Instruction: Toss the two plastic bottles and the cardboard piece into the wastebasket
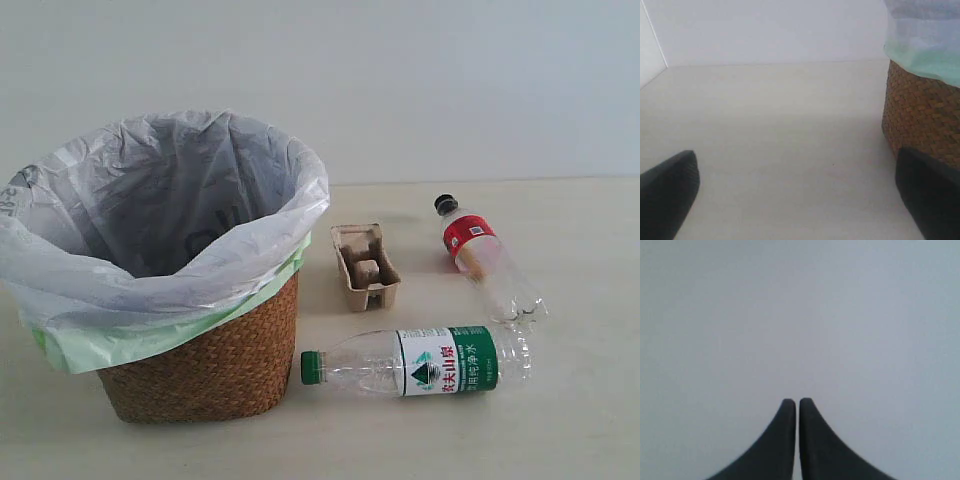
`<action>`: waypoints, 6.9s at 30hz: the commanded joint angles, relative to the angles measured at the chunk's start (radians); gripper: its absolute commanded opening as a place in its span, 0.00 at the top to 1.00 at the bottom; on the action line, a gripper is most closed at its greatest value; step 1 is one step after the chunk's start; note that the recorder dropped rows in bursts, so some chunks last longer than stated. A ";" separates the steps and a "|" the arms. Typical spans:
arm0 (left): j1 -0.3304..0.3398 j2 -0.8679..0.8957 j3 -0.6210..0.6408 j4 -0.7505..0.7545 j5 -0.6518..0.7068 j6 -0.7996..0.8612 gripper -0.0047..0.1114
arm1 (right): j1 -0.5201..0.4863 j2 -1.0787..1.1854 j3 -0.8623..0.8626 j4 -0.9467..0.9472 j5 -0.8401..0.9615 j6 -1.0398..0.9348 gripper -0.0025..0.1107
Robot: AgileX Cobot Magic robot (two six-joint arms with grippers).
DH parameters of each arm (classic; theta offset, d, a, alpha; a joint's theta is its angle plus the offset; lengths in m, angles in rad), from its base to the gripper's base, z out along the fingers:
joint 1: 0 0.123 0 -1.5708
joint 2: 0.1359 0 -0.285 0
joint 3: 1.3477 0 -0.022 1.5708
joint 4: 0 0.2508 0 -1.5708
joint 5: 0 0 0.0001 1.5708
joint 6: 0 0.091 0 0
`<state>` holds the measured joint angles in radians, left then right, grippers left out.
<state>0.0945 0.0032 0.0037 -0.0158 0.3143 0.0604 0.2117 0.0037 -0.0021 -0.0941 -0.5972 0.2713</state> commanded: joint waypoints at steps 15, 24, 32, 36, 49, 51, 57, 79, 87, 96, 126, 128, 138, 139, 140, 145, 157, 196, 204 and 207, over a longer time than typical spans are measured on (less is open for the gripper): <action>-0.005 -0.003 -0.004 -0.002 -0.007 -0.009 0.03 | -0.003 0.204 -0.536 0.004 0.560 0.015 0.24; -0.005 -0.003 -0.004 -0.002 -0.007 -0.009 0.03 | -0.003 0.498 -0.814 0.004 0.874 -0.023 0.24; -0.005 -0.003 -0.004 -0.002 -0.007 -0.009 0.03 | -0.003 0.776 -1.001 0.006 1.089 -0.110 0.24; -0.005 -0.003 -0.004 -0.002 -0.007 -0.009 0.03 | -0.003 0.894 -1.057 0.006 1.140 -0.128 0.24; -0.005 -0.003 -0.004 -0.002 -0.007 -0.009 0.03 | -0.003 1.290 -1.180 0.062 1.245 -0.235 0.24; -0.005 -0.003 -0.004 -0.002 -0.007 -0.009 0.03 | -0.003 1.358 -1.195 0.065 1.252 -0.242 0.24; -0.005 -0.003 -0.004 -0.002 -0.007 -0.009 0.03 | -0.003 1.558 -1.241 0.079 1.260 -0.258 0.24; -0.005 -0.003 -0.004 -0.002 -0.007 -0.009 0.03 | -0.003 2.044 -1.417 0.107 1.246 -0.353 0.24; -0.005 -0.003 -0.004 -0.002 -0.007 -0.009 0.03 | -0.003 2.109 -1.417 0.105 1.214 -0.355 0.40; -0.005 -0.003 -0.004 -0.002 -0.007 -0.009 0.03 | -0.003 1.984 -1.417 0.094 1.221 -0.358 0.98; -0.005 -0.003 -0.004 -0.002 -0.007 -0.009 0.03 | 0.167 1.511 -1.419 0.428 0.987 -0.449 0.98; -0.005 -0.003 -0.004 -0.002 -0.007 -0.009 0.03 | 0.213 1.524 -1.419 0.430 1.014 -0.449 0.98; -0.005 -0.003 -0.004 -0.002 -0.007 -0.009 0.03 | 0.373 1.531 -1.475 0.610 1.166 -0.492 0.98; -0.005 -0.003 -0.004 -0.002 -0.007 -0.009 0.03 | 0.378 1.531 -1.485 0.616 1.175 -0.497 0.98; -0.005 -0.003 -0.004 -0.002 -0.007 -0.009 0.03 | 0.378 1.531 -1.498 0.628 1.192 -0.511 0.98; -0.005 -0.003 -0.004 -0.002 -0.007 -0.009 0.03 | 0.376 1.531 -1.511 0.544 1.212 -0.547 0.98; -0.005 -0.003 -0.004 -0.002 -0.007 -0.009 0.03 | 0.376 1.533 -1.513 -0.486 1.476 0.020 0.98; -0.005 -0.003 -0.004 -0.002 -0.007 -0.009 0.03 | 0.376 1.534 -1.557 -0.541 1.467 0.044 0.98; -0.005 -0.003 -0.004 -0.002 -0.007 -0.009 0.03 | 0.376 1.534 -1.557 -0.599 1.545 0.175 0.98; -0.005 -0.003 -0.004 -0.002 -0.007 -0.009 0.03 | 0.378 1.534 -1.557 -0.248 1.427 0.109 0.98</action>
<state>0.0945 0.0032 0.0037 -0.0158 0.3143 0.0604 0.5890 1.5429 -1.5529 -0.5531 0.9161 0.4268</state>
